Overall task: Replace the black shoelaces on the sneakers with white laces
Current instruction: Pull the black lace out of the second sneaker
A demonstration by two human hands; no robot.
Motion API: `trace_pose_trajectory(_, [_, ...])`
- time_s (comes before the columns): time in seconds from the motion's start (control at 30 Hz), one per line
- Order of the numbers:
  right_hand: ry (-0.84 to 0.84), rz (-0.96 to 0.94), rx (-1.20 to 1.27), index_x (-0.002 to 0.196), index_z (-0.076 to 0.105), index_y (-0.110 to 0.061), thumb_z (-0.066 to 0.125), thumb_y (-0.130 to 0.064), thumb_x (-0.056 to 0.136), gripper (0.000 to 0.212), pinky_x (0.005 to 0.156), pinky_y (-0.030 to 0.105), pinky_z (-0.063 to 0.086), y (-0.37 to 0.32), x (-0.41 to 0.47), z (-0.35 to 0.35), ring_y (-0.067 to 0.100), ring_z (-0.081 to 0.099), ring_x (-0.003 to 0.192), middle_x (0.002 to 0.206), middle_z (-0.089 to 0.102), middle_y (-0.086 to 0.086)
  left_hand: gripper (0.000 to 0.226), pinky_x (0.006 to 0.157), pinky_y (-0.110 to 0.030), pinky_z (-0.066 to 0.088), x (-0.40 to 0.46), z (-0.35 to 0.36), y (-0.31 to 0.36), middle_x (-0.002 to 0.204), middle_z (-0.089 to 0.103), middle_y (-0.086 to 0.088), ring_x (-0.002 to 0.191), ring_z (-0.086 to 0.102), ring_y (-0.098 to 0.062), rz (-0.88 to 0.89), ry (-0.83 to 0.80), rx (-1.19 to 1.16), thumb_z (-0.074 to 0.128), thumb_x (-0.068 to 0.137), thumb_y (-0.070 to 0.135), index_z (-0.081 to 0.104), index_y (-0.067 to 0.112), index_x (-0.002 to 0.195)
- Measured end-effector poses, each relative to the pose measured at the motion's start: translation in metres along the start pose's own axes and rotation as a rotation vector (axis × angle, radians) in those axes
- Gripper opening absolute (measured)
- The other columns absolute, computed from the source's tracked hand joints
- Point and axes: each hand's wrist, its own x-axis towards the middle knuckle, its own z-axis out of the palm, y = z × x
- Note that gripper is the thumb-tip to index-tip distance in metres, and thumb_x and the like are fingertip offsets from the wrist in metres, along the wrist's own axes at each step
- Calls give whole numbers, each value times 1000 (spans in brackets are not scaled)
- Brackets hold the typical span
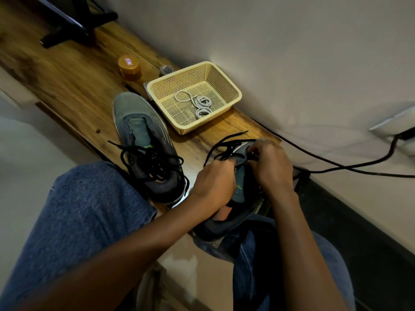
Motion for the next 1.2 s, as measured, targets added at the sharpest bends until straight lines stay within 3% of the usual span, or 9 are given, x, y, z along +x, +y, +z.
trace_pose_trajectory(0.17, [73,80,64,90,70,-9,64,-8,89,6,65,30,44,0,0,3,21,61,86,95,66,7,32,69,-32,43,0,-4,2,106,65,-14,96,61,-32,-12,-13,-4,55,93,16,58,14,125])
trace_pose_trajectory(0.27, [149,87,97,88,67,-5,62,-5,89,5,67,35,48,2,1,1,26,60,86,93,65,12,33,75,-34,46,-1,-8,3,110,64,-15,101,61,-33,-20,-24,-20,57,93,17,58,14,126])
trace_pose_trajectory(0.47, [621,338,313,96,62,-8,57,-12,93,7,77,40,47,9,6,-24,29,57,95,103,59,12,32,78,-41,50,-3,-11,1,109,64,-19,100,60,-37,-43,-47,4,57,93,17,57,10,124])
trace_pose_trajectory(0.6, [374,246,289,101,63,-10,59,-8,91,11,76,30,39,13,5,-21,29,54,102,107,58,12,31,74,-41,49,-3,-8,0,107,64,-19,97,60,-37,-41,-40,13,55,94,15,57,11,124])
trace_pose_trajectory(0.7, [38,170,154,120,59,-23,63,-10,87,36,97,44,38,7,2,-18,32,36,120,130,43,11,31,72,-39,47,-4,-9,0,107,64,-18,97,60,-36,-50,-47,3,55,94,17,57,12,125])
trace_pose_trajectory(0.8, [-162,114,66,119,60,-35,66,-24,88,34,103,46,27,2,0,-17,28,25,128,140,34,3,30,72,-37,45,-3,-9,0,107,64,-16,97,60,-35,-55,-53,-8,57,93,20,58,13,123])
trace_pose_trajectory(1.0, [-237,106,21,117,61,-40,74,-43,78,41,96,43,25,2,-2,-21,26,27,128,136,42,-2,27,70,-35,43,-3,-8,1,105,65,-14,96,61,-33,-64,-44,-6,55,94,19,59,14,121])
trace_pose_trajectory(1.1, [-188,102,-49,118,62,-32,74,-35,80,40,95,43,30,-3,-2,-18,26,34,127,132,51,1,28,69,-34,42,-3,-9,1,106,64,-15,97,61,-34,-64,-46,1,56,94,20,59,13,120])
trace_pose_trajectory(1.2, [-55,112,-60,105,69,-21,69,-24,86,19,91,41,33,-7,-2,-16,26,43,122,117,64,4,30,70,-34,42,-4,-10,2,109,63,-15,98,60,-34,-67,-62,9,57,94,21,59,13,122])
